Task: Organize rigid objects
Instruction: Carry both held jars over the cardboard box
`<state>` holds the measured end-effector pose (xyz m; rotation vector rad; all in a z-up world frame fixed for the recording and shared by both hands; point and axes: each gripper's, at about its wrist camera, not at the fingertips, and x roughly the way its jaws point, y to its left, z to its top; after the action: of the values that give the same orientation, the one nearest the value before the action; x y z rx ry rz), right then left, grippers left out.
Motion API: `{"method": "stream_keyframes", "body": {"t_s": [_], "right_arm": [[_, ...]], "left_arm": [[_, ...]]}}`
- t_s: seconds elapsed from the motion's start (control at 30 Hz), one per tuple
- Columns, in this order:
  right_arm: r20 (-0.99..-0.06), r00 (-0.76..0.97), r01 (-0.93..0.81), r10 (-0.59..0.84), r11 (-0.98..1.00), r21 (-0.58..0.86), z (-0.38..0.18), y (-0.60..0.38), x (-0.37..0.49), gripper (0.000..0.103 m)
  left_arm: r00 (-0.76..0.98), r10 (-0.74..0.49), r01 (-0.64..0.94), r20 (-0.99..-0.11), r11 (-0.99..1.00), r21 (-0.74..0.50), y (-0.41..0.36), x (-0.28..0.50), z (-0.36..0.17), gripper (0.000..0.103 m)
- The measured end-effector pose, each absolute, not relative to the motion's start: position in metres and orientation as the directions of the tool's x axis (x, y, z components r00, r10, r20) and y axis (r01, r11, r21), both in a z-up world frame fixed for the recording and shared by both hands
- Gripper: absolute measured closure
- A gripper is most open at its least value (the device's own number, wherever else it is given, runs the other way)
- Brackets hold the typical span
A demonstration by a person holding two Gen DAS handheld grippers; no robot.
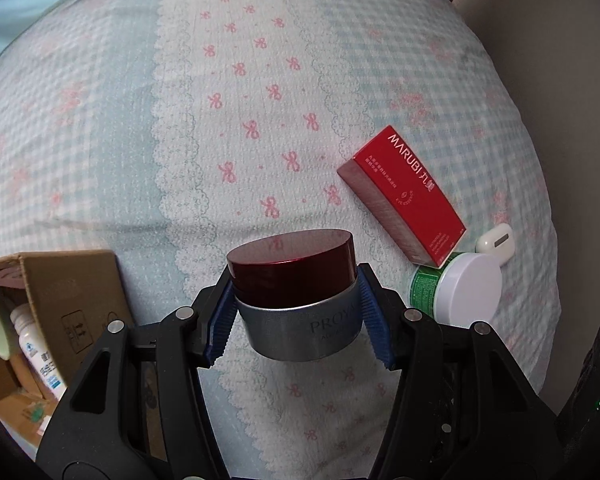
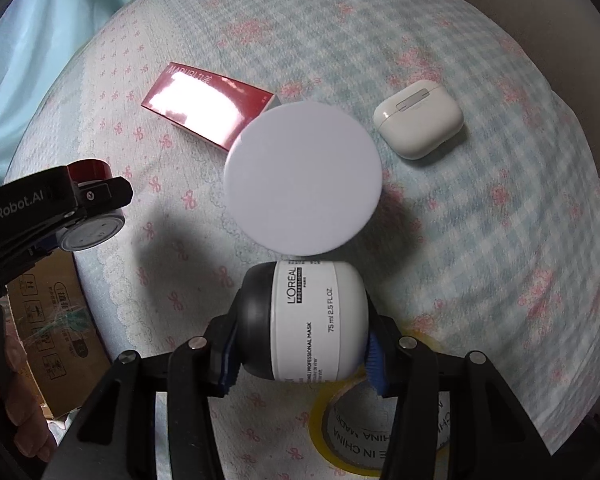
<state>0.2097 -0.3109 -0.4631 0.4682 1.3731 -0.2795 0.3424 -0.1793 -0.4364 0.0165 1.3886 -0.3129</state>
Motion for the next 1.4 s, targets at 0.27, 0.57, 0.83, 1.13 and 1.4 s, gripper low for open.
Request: {"method": "stream_keyframes", "body": {"t_s": [0.27,0.57,0.83,1.13,1.4], "right_arm": [[-0.965,0.252,0.397,0.067,0.903,0.167,-0.391,-0.31,0.186,0.057],[-0.936,0.348,0.239,0.05,0.961,0.14,-0.289,-0.302,0.167,0.057],[-0.915,0.392,0.081,0.092,0.988,0.134,-0.227,-0.269,0.153,0.057],[-0.904,0.397,-0.023,0.16,0.986,0.164,-0.202,-0.192,0.141,0.057],[-0.909,0.371,-0.045,0.193,0.981,0.19,-0.213,-0.106,0.15,0.057]], "left_arm": [[0.252,-0.253,0.242,-0.934,0.951,-0.192,-0.166,0.304,-0.344,0.05],[0.346,-0.276,0.176,-0.896,0.958,-0.227,-0.122,0.25,-0.25,0.05],[0.418,-0.228,0.082,-0.879,0.973,-0.214,-0.048,0.199,-0.199,0.05],[0.445,-0.178,0.022,-0.878,0.982,-0.188,0.056,0.168,-0.191,0.05],[0.418,-0.173,0.01,-0.892,0.983,-0.186,0.136,0.166,-0.214,0.05]]}}
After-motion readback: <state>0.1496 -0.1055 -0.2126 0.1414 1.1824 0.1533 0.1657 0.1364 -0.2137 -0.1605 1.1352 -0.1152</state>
